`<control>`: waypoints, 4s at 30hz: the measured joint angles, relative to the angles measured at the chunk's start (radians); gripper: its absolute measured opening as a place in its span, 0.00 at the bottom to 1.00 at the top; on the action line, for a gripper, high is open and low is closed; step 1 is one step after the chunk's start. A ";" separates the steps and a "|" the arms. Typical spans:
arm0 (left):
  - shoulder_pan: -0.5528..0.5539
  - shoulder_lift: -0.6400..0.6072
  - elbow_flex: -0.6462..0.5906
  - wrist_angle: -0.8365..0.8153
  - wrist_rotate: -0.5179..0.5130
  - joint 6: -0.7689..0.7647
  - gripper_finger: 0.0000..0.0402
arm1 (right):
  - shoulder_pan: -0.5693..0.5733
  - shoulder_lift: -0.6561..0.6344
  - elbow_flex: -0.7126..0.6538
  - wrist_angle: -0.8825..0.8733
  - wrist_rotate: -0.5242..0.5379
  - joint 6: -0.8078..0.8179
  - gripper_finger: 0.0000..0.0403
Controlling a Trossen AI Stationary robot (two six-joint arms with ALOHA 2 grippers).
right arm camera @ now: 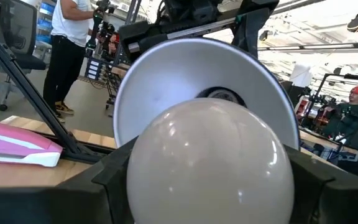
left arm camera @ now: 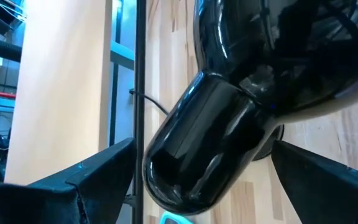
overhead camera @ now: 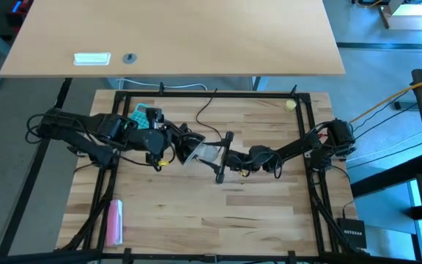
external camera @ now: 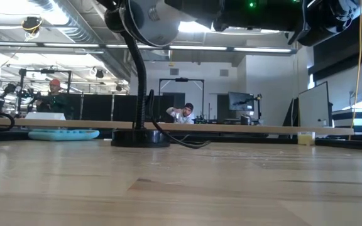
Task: Screw lightbulb
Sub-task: Insert the lightbulb into the black lamp
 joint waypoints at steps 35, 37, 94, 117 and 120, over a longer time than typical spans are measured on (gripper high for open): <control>0.062 0.056 -0.005 0.014 0.026 0.137 0.90 | -0.007 0.006 0.017 -0.001 0.011 0.011 0.67; 0.078 0.058 -0.015 0.016 0.044 0.146 0.88 | -0.014 0.021 0.029 0.012 0.019 0.005 0.67; 0.029 0.054 -0.038 0.132 0.058 0.033 0.65 | 0.032 -0.210 -0.013 -0.246 0.163 0.041 0.67; 0.029 0.053 -0.038 0.127 0.056 0.027 0.66 | 0.114 -0.205 -0.418 -0.539 0.091 0.685 0.67; 0.030 0.053 -0.038 0.127 0.055 0.023 0.66 | 0.114 -0.157 -0.418 -0.531 0.076 0.700 0.67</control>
